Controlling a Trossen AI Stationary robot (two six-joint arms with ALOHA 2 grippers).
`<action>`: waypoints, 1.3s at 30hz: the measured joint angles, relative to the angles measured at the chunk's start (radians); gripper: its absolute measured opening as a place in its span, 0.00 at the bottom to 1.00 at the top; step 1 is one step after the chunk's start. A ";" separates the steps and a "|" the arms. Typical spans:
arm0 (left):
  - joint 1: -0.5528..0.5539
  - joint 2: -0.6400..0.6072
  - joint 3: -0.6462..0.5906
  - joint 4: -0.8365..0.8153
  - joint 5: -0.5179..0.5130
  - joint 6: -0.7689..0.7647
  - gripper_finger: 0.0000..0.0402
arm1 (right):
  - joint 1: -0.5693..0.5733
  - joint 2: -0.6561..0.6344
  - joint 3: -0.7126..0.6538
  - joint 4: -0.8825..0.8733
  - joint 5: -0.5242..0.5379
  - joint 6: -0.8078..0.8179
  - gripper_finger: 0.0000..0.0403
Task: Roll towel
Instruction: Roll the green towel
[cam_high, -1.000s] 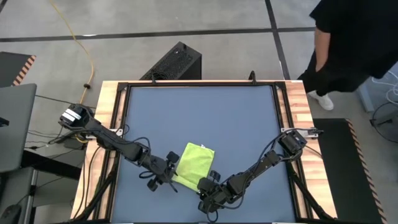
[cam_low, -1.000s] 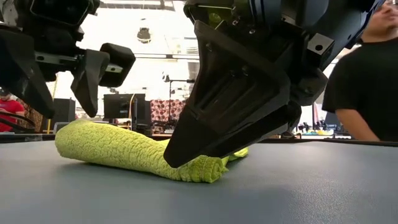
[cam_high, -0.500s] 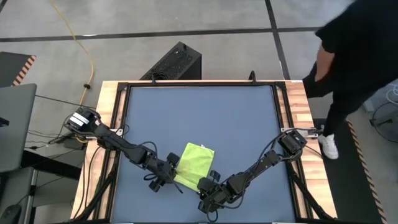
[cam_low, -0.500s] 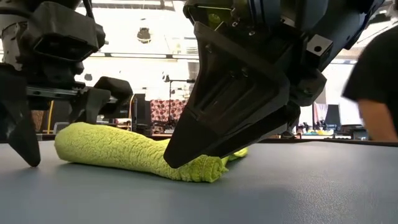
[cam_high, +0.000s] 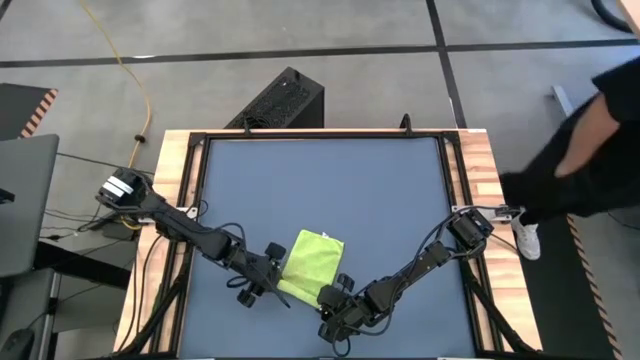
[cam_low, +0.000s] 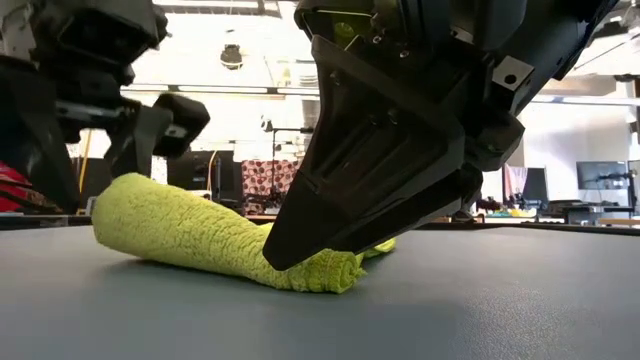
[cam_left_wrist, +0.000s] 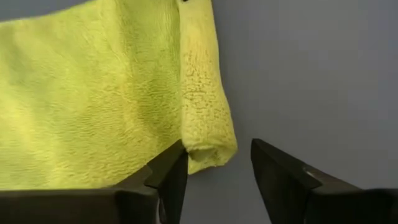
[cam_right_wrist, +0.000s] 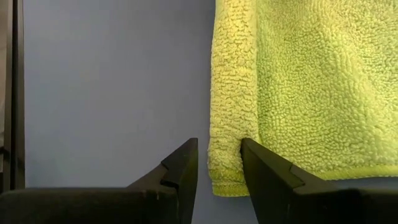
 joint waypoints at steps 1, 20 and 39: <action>0.000 -0.015 0.000 -0.015 -0.007 0.007 0.42 | 0.000 0.000 0.000 0.000 0.000 0.000 0.37; -0.047 0.029 0.001 0.121 -0.040 0.137 0.47 | 0.000 0.000 0.000 0.005 0.000 0.001 0.37; -0.047 0.146 0.002 0.143 -0.054 0.026 0.42 | -0.001 0.000 0.000 0.008 -0.023 0.010 0.37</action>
